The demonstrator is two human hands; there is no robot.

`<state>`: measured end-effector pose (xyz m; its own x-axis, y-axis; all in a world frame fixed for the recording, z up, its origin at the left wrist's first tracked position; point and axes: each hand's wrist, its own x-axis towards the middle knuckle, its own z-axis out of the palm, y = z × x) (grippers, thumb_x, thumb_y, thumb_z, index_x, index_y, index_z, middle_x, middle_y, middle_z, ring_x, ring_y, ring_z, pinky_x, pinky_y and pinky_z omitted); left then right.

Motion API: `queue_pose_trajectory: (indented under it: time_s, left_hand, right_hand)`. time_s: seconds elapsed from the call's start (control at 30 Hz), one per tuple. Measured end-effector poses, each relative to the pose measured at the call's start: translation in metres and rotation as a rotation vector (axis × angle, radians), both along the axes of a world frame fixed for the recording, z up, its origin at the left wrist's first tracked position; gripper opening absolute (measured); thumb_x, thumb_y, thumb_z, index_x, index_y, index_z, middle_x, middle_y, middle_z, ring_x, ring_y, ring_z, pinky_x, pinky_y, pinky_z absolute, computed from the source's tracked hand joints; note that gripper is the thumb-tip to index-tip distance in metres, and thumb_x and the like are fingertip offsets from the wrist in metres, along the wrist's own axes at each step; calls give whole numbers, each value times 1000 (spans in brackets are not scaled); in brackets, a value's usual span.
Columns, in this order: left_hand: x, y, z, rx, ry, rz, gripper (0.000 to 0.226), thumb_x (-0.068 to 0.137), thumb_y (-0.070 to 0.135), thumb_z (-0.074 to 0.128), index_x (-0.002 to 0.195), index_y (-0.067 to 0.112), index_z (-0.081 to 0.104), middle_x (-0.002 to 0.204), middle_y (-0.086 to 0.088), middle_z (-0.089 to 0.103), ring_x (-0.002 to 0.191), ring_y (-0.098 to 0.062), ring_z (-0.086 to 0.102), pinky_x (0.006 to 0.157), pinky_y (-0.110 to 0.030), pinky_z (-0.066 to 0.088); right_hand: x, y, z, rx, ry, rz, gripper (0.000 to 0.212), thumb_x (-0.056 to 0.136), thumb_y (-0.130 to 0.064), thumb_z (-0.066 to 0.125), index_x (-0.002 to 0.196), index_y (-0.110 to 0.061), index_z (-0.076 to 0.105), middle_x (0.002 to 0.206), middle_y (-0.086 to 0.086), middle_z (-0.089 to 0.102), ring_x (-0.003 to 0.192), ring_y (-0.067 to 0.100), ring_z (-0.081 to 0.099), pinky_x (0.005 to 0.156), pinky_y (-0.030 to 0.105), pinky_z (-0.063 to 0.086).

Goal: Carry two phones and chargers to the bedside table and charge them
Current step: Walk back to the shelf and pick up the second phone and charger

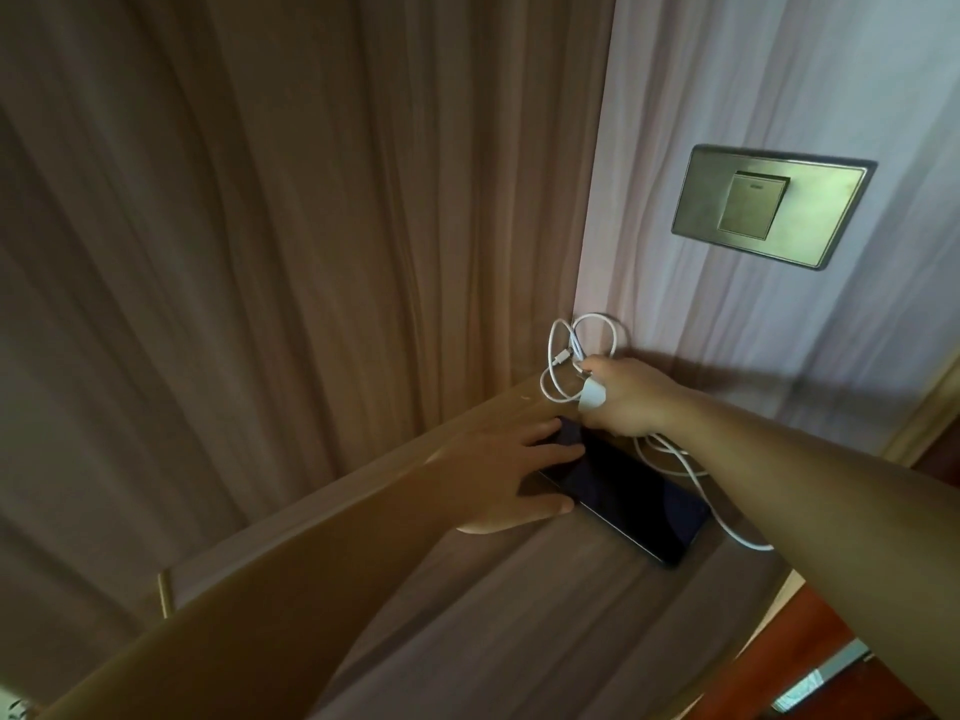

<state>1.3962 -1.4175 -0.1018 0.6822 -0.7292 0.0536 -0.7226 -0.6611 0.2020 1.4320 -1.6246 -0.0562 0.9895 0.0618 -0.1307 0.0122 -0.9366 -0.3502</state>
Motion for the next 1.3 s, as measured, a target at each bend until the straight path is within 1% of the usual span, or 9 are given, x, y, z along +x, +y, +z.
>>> queue_pose_trajectory:
  time_s: [0.1,0.23,0.4,0.57,0.7,0.87,1.03,1.17,1.3]
  left_hand:
    - [-1,11,3,55,-42,25,64,86,70,35,145,47,25,158,10,21,144,-9,14,113,-32,14]
    - [1,11,7,90,-93,95,73,78,78,37,143,49,22,149,6,35,136,-19,27,107,-42,25]
    - [12,-7,18,-67,47,6,84,64,73,62,138,50,28,149,16,28,136,-9,20,99,-30,27]
    - [17,-17,32,29,163,56,89,45,77,70,124,39,52,124,21,46,115,-11,47,92,-33,47]
    - [9,-21,38,23,192,81,94,41,67,77,121,24,54,117,4,60,100,-17,60,77,-39,58]
    - [-1,-5,43,9,144,48,95,46,56,76,130,42,34,126,21,46,90,-6,54,62,-28,52]
    - [-3,23,37,-13,160,158,72,44,56,73,104,54,33,82,26,50,74,-2,54,53,-22,38]
    - [-3,45,34,-147,329,275,74,52,56,76,116,47,39,94,21,56,81,0,56,59,-17,41]
    - [-5,53,39,-329,524,405,64,65,55,73,119,37,44,102,13,57,86,-5,59,59,-18,45]
  right_hand:
    - [-3,1,-1,49,44,-38,46,76,-33,67,119,-20,56,104,8,69,79,22,67,69,31,53]
    - [-9,8,-1,52,86,-87,70,77,-38,67,142,-26,42,132,9,57,100,27,65,81,31,53]
    - [-18,5,3,25,80,-96,56,77,-22,67,130,-20,50,111,5,62,74,18,62,58,24,44]
    - [-22,0,2,21,33,-111,68,76,-20,72,138,-20,43,125,6,59,99,23,59,73,27,44]
    - [-20,-2,4,26,55,-142,62,76,-11,70,133,-16,46,112,9,62,85,24,66,73,35,57]
    - [-19,0,6,1,29,-155,54,79,-7,62,131,-18,51,110,6,60,83,24,63,65,33,57]
    - [-22,5,8,-45,34,-162,35,77,-8,60,110,-19,55,97,6,63,74,24,66,64,33,58]
    - [-27,8,15,-87,94,-162,32,75,-8,66,106,-11,58,94,7,66,79,26,68,69,34,59]
    - [-34,24,33,-277,281,-123,34,78,-21,63,109,-8,60,83,7,66,66,21,64,48,23,50]
